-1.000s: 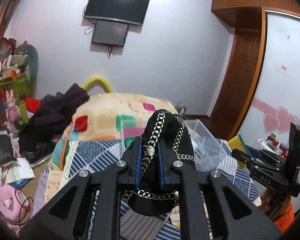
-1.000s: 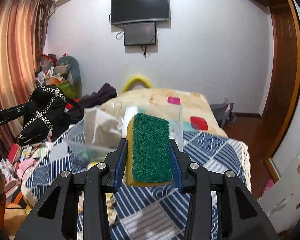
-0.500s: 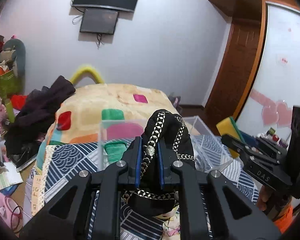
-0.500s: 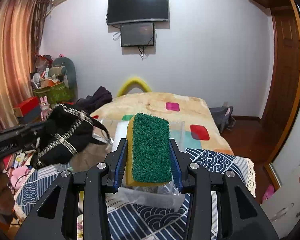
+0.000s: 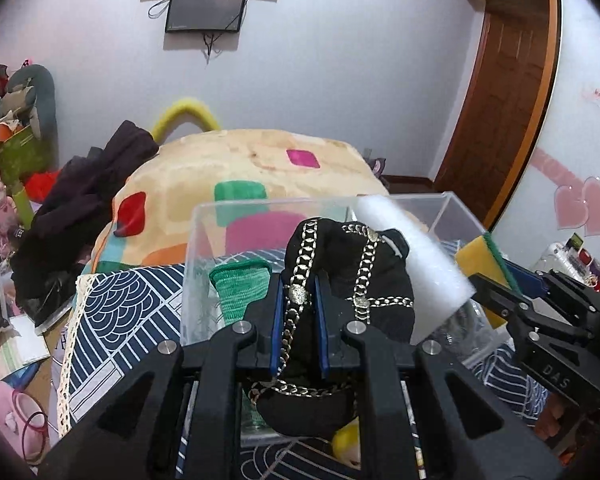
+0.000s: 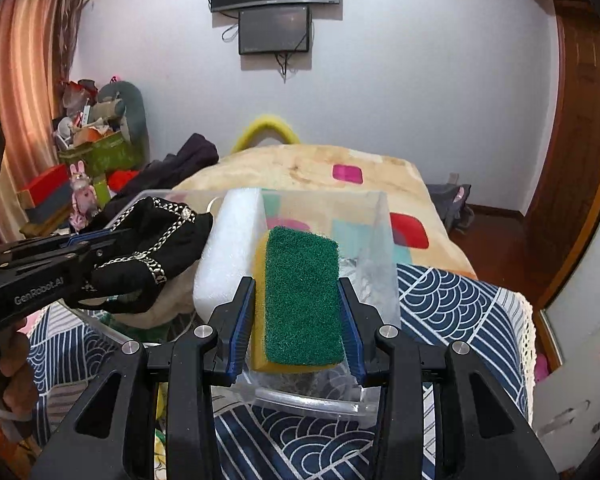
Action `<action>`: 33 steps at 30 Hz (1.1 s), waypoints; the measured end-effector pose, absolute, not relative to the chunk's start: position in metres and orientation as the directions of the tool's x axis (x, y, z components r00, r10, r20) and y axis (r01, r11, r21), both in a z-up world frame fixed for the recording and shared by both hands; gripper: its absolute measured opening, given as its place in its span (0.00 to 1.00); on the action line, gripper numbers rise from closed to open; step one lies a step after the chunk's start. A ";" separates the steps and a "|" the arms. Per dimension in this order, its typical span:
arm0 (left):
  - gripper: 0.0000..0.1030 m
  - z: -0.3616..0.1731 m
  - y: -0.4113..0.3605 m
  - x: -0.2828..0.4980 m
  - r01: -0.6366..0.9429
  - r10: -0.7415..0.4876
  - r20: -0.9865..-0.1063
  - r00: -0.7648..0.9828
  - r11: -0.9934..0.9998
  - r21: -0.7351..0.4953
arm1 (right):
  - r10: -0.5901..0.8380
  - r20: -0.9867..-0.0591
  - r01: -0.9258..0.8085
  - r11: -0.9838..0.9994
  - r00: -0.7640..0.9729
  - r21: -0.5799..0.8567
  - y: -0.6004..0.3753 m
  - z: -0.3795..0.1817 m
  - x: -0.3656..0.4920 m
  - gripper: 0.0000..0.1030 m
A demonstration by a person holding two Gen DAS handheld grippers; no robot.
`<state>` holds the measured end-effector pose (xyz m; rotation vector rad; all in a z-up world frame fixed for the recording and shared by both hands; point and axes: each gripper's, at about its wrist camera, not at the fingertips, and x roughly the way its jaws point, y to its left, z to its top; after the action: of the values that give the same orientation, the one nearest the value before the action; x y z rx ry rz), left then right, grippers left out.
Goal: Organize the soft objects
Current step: 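Put the black bag in the box with the left gripper while the right puts the sponge in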
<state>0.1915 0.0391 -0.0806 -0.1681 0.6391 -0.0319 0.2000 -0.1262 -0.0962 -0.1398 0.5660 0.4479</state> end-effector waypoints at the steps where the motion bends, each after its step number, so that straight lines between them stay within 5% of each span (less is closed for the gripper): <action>1: 0.14 -0.083 0.039 0.194 -0.022 -0.078 -0.596 0.799 0.987 -0.160 | 0.370 -0.551 -0.447 0.895 0.748 -0.006 -0.126 -0.097 0.202 0.36; 12: 0.17 -0.097 0.037 0.193 -0.022 -0.086 -0.636 0.767 0.987 -0.160 | 0.365 -0.569 -0.452 0.892 0.737 -0.012 -0.127 -0.094 0.200 0.37; 19: 0.23 -0.085 0.039 0.179 -0.017 -0.091 -0.624 0.776 0.986 -0.165 | 0.384 -0.536 -0.453 0.892 0.752 0.003 -0.134 -0.084 0.193 0.47; 33: 0.64 -0.041 0.031 0.118 0.025 -0.094 -0.512 0.854 0.990 -0.141 | 0.434 -0.443 -0.481 0.877 0.785 0.006 -0.138 -0.062 0.155 0.63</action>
<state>0.1183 0.0308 -0.0414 -0.1314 0.5443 -0.0629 0.1553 -0.1384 -0.0621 -0.1093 0.4506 0.4945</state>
